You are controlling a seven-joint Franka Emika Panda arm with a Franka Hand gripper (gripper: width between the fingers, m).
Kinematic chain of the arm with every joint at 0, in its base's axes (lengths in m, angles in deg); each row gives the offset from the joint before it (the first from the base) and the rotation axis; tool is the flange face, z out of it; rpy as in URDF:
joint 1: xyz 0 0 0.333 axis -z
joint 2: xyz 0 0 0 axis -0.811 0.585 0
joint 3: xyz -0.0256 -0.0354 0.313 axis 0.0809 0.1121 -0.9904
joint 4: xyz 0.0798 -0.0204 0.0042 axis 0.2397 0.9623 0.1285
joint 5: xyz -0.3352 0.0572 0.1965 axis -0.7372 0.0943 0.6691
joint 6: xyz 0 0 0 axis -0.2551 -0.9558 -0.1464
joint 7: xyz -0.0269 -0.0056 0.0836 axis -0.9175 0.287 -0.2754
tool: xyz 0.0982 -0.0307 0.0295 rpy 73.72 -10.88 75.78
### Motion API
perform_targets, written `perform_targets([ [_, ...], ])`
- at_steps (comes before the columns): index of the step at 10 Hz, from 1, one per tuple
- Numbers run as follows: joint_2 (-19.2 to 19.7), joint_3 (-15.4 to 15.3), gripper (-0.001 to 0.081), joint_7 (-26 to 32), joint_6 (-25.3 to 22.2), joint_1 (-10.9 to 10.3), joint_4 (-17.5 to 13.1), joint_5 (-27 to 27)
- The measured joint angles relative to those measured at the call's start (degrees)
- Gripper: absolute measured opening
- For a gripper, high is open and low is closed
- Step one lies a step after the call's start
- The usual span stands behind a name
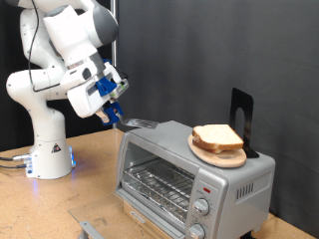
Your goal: Make a piece of toast with the oven
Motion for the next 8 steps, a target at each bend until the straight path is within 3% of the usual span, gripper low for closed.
perform_targets([
  [4, 5.5, -0.5, 0.0439, -1.8, 0.9, 0.5, -5.9, -4.6],
  [8, 13.4, -3.1, 0.0439, -5.7, 7.1, 1.2, -10.0, -9.4],
])
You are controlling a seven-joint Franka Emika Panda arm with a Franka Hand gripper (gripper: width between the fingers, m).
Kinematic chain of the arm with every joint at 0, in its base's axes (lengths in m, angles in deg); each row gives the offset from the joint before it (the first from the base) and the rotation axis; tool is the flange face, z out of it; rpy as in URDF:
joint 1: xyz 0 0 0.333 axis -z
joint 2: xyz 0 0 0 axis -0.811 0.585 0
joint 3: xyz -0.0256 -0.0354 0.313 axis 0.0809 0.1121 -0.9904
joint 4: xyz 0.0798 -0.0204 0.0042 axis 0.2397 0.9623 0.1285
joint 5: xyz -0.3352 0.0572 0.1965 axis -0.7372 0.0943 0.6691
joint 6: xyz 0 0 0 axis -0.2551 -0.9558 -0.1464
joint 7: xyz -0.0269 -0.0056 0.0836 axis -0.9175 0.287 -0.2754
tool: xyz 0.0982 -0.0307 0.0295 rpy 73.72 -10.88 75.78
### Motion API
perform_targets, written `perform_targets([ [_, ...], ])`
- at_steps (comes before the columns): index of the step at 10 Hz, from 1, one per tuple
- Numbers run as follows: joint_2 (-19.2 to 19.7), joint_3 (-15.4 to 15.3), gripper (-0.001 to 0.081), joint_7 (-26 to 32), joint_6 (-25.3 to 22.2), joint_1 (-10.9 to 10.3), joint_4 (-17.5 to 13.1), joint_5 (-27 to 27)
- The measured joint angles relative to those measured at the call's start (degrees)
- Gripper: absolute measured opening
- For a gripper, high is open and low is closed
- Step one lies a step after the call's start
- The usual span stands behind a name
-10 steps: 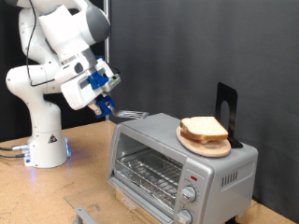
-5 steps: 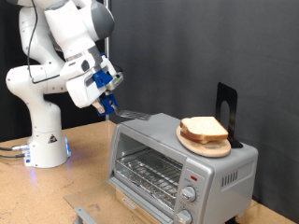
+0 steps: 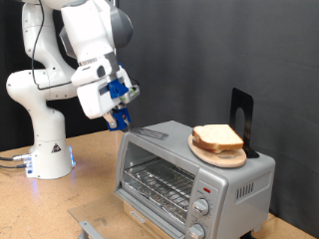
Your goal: Make a piece of toast with the oven
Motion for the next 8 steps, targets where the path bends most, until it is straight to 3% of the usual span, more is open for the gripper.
perform_targets([
  [3, 4.4, -1.5, 0.0439, -0.1, 2.2, -0.9, -2.2, 2.5],
  [8, 6.7, -4.8, 0.0439, -1.0, 5.3, -2.1, -3.5, 4.7],
])
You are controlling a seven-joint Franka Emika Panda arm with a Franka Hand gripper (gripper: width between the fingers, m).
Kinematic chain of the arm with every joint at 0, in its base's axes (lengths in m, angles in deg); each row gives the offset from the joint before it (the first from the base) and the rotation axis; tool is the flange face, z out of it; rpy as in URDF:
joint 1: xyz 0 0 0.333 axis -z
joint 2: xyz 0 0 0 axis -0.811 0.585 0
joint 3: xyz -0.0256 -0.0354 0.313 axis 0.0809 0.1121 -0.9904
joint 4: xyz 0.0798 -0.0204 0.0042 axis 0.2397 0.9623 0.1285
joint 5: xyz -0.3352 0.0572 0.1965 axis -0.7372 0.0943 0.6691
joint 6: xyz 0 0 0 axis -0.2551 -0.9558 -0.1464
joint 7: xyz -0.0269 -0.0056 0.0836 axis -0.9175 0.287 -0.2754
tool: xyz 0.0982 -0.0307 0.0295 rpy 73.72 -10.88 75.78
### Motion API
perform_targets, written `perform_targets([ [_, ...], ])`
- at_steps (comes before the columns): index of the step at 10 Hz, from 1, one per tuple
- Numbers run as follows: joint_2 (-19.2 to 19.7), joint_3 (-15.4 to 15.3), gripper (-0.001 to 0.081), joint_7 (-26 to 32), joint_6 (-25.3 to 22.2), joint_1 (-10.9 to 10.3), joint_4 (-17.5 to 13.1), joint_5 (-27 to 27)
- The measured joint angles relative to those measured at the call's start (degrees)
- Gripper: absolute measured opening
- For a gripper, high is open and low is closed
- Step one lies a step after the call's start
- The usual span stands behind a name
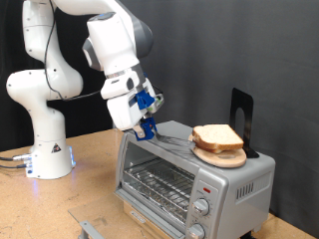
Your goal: Make a piece of toast with the oven
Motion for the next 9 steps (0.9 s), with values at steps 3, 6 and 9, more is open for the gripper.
perform_targets([
  [3, -0.4, -0.1, 0.0439, 1.5, 0.5, -0.1, 0.1, 2.6],
  [6, -2.1, -0.1, 0.0439, 3.3, -1.7, -0.3, 1.0, 3.3],
  [9, -3.9, -0.2, 0.0439, 3.6, -1.6, -0.4, 2.4, 3.9],
])
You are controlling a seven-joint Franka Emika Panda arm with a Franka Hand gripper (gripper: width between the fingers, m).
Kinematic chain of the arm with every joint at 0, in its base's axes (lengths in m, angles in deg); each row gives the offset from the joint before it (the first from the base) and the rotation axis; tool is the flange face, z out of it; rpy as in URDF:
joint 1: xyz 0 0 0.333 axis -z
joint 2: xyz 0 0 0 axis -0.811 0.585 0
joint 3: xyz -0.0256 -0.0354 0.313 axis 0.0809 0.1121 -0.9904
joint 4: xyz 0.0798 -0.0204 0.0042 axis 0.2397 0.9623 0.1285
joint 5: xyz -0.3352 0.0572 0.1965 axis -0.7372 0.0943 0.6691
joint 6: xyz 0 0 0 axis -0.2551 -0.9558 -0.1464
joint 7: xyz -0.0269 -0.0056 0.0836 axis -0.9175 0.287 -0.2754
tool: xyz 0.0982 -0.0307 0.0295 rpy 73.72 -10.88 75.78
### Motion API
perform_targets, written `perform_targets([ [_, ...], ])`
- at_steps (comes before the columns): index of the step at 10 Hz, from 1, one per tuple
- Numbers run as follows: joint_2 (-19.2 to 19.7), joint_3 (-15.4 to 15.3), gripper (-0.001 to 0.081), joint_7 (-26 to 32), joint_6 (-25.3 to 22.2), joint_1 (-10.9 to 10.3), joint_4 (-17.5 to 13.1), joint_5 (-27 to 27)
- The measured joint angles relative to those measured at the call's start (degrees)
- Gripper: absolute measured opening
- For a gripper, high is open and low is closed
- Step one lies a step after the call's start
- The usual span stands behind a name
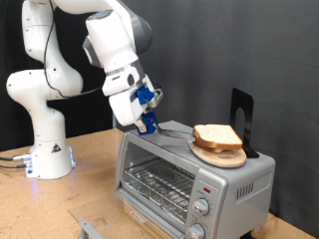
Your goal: Make a piece of toast with the oven
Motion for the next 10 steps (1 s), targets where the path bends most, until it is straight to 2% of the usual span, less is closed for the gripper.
perform_targets([
  [6, -2.2, -0.2, 0.0439, 0.9, 0.1, -0.1, 0.7, 1.2],
  [10, -1.7, -1.8, 0.0439, -2.2, 0.3, 0.0, 0.5, 0.3],
])
